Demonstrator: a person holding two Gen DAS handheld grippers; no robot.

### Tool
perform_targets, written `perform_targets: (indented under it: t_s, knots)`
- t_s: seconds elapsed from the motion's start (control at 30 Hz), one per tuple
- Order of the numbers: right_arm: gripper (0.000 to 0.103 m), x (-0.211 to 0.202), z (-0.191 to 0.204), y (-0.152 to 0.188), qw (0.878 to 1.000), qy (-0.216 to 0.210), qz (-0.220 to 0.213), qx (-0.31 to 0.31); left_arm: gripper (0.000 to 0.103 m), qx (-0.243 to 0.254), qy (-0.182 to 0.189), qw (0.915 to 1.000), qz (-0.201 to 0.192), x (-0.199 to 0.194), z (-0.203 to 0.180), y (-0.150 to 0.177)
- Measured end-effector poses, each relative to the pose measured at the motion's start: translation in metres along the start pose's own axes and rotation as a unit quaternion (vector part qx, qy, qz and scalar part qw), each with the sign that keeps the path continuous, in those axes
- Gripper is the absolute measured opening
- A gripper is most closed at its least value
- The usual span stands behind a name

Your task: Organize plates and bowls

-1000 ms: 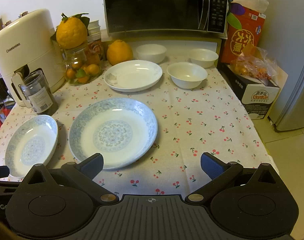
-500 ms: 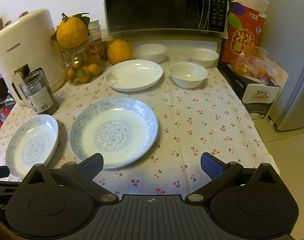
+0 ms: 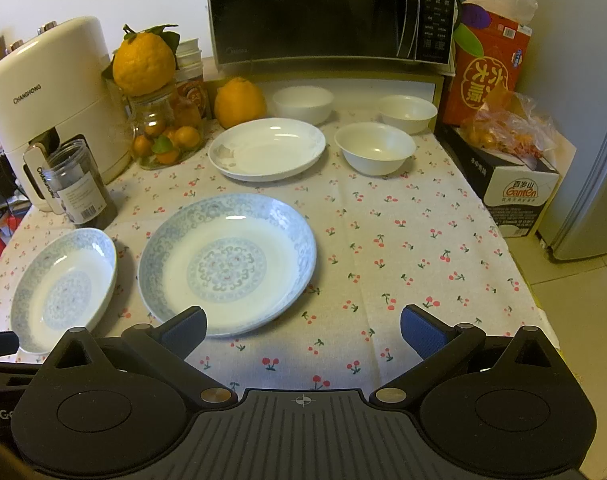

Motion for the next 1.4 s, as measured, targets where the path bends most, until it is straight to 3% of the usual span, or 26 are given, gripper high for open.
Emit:
perform_targets:
  t_s: [1.4]
  knots:
    - [0.103,0.002,-0.003,0.001,1.000,0.004,0.002,0.002,0.103,0.008,0.009,0.9998,0.015,0.011,-0.002,0.000]
Point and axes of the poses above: each gripper's, at about its wrist camera, not at the fingertips, and x roughly the way its jaws point, z to its left, y to its underside, the point moved 5 cm from there along x, roughly the way its jaws point, and after that the axes turned 11 degrees about z, right-handed, at the moved point
